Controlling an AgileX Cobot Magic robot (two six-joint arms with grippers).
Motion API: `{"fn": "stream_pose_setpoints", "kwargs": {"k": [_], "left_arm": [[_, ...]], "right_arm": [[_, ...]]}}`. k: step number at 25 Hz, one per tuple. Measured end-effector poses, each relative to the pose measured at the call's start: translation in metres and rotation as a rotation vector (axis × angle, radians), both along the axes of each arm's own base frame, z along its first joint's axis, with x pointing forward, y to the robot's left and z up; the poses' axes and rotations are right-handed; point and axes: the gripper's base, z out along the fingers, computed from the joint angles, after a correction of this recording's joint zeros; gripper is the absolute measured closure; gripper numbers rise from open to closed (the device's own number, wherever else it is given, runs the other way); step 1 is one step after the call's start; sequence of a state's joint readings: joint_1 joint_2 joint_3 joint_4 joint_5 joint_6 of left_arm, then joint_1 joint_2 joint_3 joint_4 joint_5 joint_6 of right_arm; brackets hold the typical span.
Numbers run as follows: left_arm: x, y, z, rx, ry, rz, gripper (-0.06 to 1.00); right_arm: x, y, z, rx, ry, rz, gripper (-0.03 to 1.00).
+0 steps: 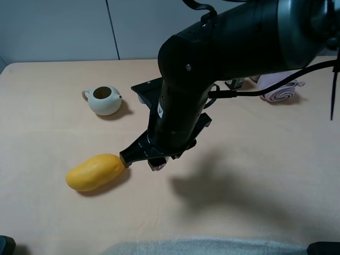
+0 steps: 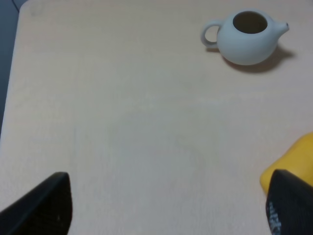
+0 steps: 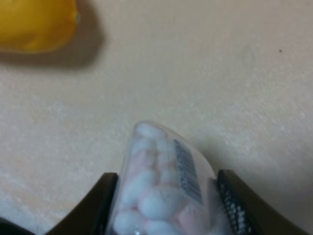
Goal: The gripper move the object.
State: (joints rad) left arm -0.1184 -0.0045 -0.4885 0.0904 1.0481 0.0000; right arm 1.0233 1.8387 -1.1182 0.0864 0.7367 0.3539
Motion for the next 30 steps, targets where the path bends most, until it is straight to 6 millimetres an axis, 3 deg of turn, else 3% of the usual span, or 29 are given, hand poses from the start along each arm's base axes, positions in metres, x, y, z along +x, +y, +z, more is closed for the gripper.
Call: {"fn": "stream_pose_setpoints", "kwargs": {"k": [30], "left_arm": [[0.000, 0.000, 0.000, 0.000, 0.000, 0.000, 0.15]], "right_arm": [[0.011, 0.021, -0.043, 0.047, -0.004, -0.006, 0.65]]}}
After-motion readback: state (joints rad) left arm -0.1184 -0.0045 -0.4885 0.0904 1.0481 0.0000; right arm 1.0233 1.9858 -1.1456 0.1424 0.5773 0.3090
